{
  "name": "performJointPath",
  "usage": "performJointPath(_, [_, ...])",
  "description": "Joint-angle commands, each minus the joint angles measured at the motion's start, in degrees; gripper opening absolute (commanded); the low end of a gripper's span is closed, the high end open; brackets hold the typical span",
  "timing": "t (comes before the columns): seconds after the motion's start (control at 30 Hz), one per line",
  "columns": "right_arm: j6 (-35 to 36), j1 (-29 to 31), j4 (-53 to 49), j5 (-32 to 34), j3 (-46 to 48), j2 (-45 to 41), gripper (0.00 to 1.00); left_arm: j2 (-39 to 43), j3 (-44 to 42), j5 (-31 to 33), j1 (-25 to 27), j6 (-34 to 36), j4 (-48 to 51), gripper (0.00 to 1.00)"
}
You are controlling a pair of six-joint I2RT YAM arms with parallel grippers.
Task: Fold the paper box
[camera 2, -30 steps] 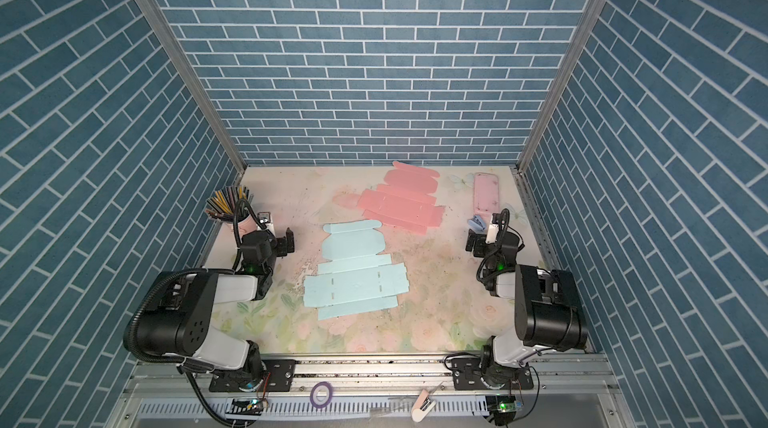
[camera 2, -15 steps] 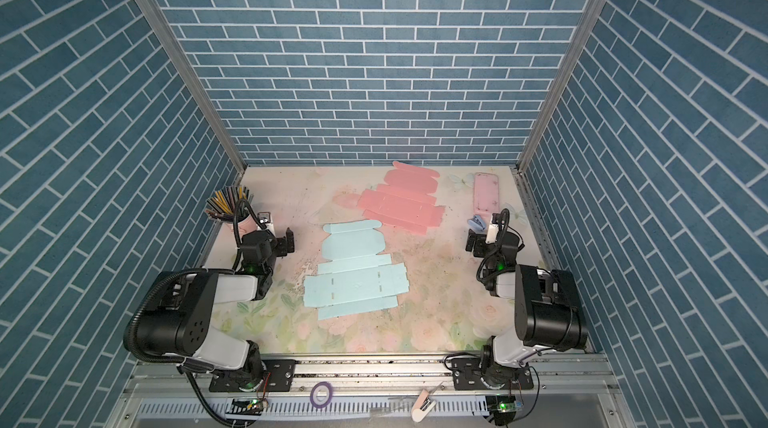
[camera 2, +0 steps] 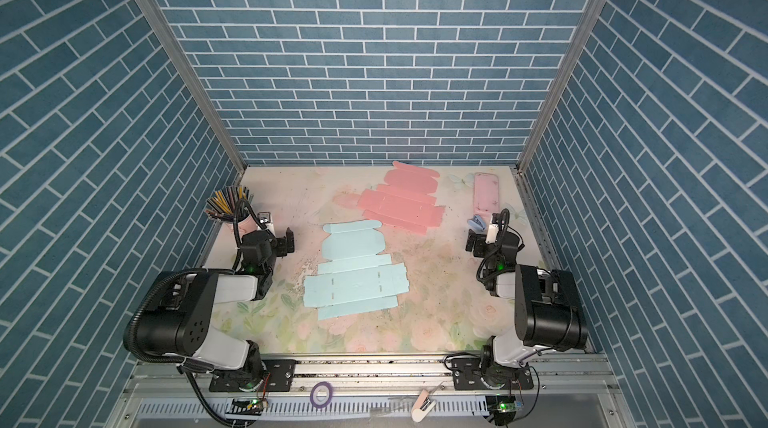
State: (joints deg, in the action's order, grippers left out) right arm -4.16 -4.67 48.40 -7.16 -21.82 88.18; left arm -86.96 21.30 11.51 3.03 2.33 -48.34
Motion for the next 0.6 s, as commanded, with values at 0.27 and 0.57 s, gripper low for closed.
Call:
performJointPath(0.27, [1.92, -0.07, 0.42, -0.75, -0.85, 0.04, 0.99, -0.24, 0.65, 0.01, 0.22, 0.40, -1.23, 0.99])
performJointPath(0.57, [3.05, 0.08, -4.71, -3.02, -2.11, -3.65, 0.99, 1.55, -0.71, -0.79, 0.18, 0.68, -2.11, 0.99])
